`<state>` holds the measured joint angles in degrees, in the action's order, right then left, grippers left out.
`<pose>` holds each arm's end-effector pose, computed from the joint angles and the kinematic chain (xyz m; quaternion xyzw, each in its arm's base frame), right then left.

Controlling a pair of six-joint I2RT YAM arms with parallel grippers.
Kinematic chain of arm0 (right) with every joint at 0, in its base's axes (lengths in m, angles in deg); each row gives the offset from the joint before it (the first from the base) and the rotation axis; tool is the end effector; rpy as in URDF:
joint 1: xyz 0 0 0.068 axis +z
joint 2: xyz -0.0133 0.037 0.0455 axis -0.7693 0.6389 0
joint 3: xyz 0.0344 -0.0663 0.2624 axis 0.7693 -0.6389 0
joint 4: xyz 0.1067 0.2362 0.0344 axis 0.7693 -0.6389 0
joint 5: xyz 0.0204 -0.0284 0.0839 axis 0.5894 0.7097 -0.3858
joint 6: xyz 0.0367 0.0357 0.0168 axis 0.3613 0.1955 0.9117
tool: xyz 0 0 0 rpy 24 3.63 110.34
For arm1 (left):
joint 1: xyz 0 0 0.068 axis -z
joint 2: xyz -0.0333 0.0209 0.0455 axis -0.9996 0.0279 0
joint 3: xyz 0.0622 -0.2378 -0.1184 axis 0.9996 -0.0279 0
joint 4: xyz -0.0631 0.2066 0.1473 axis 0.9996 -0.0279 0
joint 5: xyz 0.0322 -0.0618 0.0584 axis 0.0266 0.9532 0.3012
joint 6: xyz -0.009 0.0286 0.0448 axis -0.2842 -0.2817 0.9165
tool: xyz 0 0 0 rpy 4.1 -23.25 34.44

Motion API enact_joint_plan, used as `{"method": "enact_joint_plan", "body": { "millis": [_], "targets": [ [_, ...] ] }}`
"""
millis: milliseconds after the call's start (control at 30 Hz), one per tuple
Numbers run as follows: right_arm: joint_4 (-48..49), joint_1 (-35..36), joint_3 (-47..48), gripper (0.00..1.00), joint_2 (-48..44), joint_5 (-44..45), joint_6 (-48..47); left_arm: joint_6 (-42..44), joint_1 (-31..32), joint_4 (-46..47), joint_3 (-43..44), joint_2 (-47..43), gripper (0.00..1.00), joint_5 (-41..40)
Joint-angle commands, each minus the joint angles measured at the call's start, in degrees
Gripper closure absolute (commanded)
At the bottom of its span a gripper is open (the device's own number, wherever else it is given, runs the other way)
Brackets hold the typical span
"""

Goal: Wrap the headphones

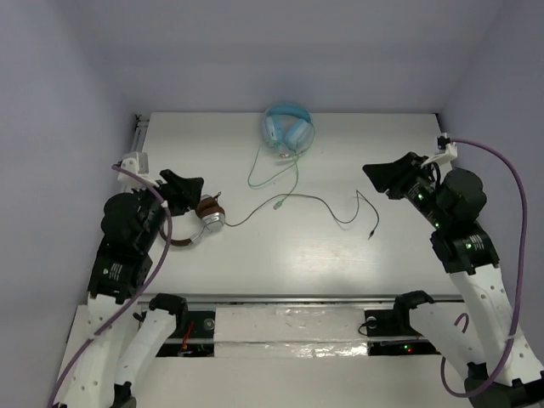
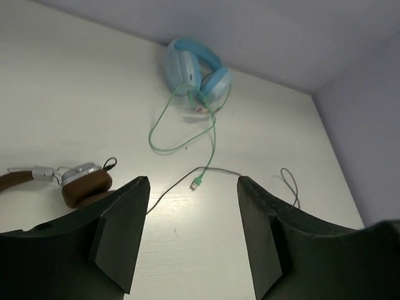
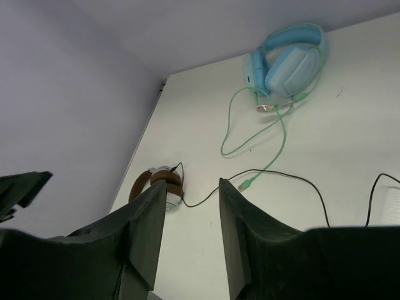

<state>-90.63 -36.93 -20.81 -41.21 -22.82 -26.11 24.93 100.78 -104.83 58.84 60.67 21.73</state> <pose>0.1496 0.0444 0.4056 0.0521 0.7225 0.3604 0.5876 0.1164 -0.0292 0.4035 -0.0462 0.7002 -0.2650 0.6613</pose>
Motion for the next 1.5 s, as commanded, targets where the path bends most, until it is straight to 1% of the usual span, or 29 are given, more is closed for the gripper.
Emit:
{"method": "enact_joint_plan", "body": {
  "millis": [0,33,67,100,133,167,200,233,267,300,333,367,400,433,533,567,600,667,700,767,800,833,900,933,1000,1033,1167,1467],
  "targets": [
    [4.91,1.92,0.36,0.55,-0.03,-1.80,-0.57,-2.43,-0.17,0.28,-2.20,4.21,0.44,-1.47],
    [4.91,2.54,0.27,0.70,0.32,-1.36,-0.92,-3.56,-0.17,0.28,-2.47,5.43,0.44,-2.17],
    [4.91,3.33,0.09,0.78,1.45,-1.01,-1.01,-3.92,-0.17,0.02,-2.56,6.05,0.45,-3.74],
    [5.60,4.29,-0.17,0.86,2.08,-0.57,-1.19,-4.45,-0.17,-0.42,-2.65,6.75,0.50,-4.80],
    [6.04,6.74,-0.43,0.98,2.95,1.26,-1.80,-5.58,-0.17,-0.86,-2.65,8.15,0.52,-5.16],
    [6.57,8.15,-0.87,1.00,5.14,2.58,-2.06,-6.03,-0.17,-1.99,-2.39,8.86,0.55,-7.86],
    [7.27,9.65,-1.74,1.00,6.55,3.90,-2.42,-6.47,-0.17,-2.79,-2.30,9.65,0.61,-8.93],
    [7.98,11.14,-1.93,1.00,8.04,7.13,-2.94,-7.00,-0.17,-3.92,-2.12,10.53,0.65,-10.08],
    [8.24,14.38,-2.02,1.00,9.54,8.64,-3.21,-7.09,-0.17,-5.85,-1.86,12.19,0.69,-12.00],
    [8.59,16.06,-2.19,1.00,12.16,10.23,-3.47,-7.00,-0.17,-6.74,-1.94,12.91,0.79,-13.15],
    [9.03,17.82,-2.28,1.00,13.06,13.55,-3.91,-7.09,-0.17,-7.79,-2.03,14.04,0.85,-14.47],
    [9.47,20.53,-2.45,1.00,13.76,15.84,-4.09,-7.26,-0.17,-9.28,-2.55,14.40,0.91,-17.53],
    [10.17,21.60,-2.80,1.00,14.47,17.00,-4.35,-8.05,-0.17,-9.82,-3.08,14.76,1.00,-19.04],
    [11.49,22.22,-3.68,1.00,14.65,18.49,-4.79,-8.67,-0.17,-10.35,-3.61,14.93,1.00,-20.18],
    [13.42,23.28,-5.78,1.00,14.74,18.94,-5.40,-10.16,-0.87,-10.96,-6.16,15.98,1.00,-21.86],
    [13.95,23.28,-6.40,1.00,14.74,18.86,-5.41,-10.95,-1.56,-12.71,-6.86,16.42,1.00,-24.30],
    [14.48,23.28,-7.19,1.00,14.65,18.68,-5.41,-12.18,-2.70,-12.73,-7.21,16.60,1.00,-24.50],
    [16.33,23.81,-9.38,1.00,14.21,17.45,-5.15,-11.75,-4.38,-11.59,-8.53,17.74,0.99,-22.40],
    [16.77,23.81,-9.83,1.00,14.04,17.01,-4.97,-11.84,-6.47,-11.41,-8.88,18.36,0.91,-22.13],
    [16.68,23.81,-10.19,1.00,13.68,15.96,-4.62,-11.66,-8.68,-10.27,-10.37,20.72,0.80,-20.56],
    [16.68,23.81,-10.19,1.00,13.42,15.69,-4.53,-11.57,-11.39,-10.00,-10.38,21.87,0.66,-20.03],
    [16.77,23.81,-10.19,1.00,13.07,15.34,-4.44,-11.14,-13.07,-9.74,-10.38,24.14,0.59,-19.32],
    [18.16,23.81,-10.63,0.97,11.58,15.16,-4.18,-9.12,-16.32,-7.99,-10.38,26.26,0.47,-17.56],
    [18.61,23.81,-10.80,0.94,11.14,15.08,-4.09,-8.68,-19.03,-7.46,-10.47,27.40,0.44,-17.47],
    [18.44,23.81,-10.98,0.90,9.91,15.08,-4.09,-6.75,-21.16,-5.87,-10.56,31.97,0.43,-14.67],
    [18.35,23.81,-11.24,0.87,9.47,15.25,-4.09,-6.48,-21.69,-5.96,-10.38,35.73,0.43,-14.40],
    [18.00,23.81,-11.59,0.84,7.62,16.13,-4.09,-6.12,-21.70,-6.04,-10.38,42.07,0.44,-13.78],
    [18.09,23.81,-11.95,0.84,6.56,15.25,-3.83,-5.78,-22.23,-4.73,-10.56,46.74,0.44,-16.14]
  ]
}}
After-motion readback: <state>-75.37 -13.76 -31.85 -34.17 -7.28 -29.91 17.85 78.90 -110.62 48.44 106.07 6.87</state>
